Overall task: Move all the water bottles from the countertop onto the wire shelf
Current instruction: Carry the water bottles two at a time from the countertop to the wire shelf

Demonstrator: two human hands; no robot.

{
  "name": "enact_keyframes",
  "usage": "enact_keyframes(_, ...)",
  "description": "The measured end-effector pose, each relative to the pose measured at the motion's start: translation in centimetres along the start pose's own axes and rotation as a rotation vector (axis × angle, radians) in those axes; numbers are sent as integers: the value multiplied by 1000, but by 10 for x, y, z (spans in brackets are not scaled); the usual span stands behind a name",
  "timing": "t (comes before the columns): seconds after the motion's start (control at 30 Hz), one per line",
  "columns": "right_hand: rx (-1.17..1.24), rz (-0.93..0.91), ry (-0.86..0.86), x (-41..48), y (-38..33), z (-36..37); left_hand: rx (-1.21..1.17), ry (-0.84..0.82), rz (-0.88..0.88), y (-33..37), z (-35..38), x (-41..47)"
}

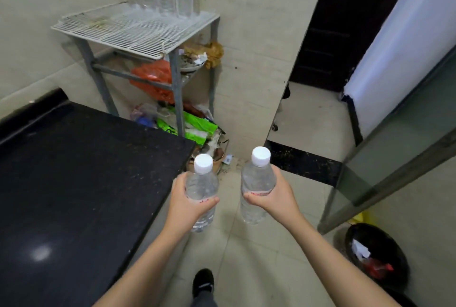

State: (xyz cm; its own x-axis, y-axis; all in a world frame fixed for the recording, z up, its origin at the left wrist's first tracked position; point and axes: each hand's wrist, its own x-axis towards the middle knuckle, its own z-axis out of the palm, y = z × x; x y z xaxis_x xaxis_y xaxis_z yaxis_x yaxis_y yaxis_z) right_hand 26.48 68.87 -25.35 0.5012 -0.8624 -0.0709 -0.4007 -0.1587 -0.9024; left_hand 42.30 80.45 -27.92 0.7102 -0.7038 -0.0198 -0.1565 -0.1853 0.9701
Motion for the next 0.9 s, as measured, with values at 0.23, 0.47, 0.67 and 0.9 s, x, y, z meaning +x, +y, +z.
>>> enact_keyframes(0.23, -24, -51, 98, 101, -30, -28, -36, -21, 90, 48, 32, 111)
enact_keyframes(0.47, -52, -26, 13, 198, -19, -46, -59, -8, 86, 58, 66, 187)
enact_keyframes(0.67, 11, -166, -168, 318, -32, -59, -50, 127, 130, 83, 104, 271)
enact_keyframes(0.9, 50, -370, -265, 432, -88, -82, -95, 407, 240, 142, 114, 336)
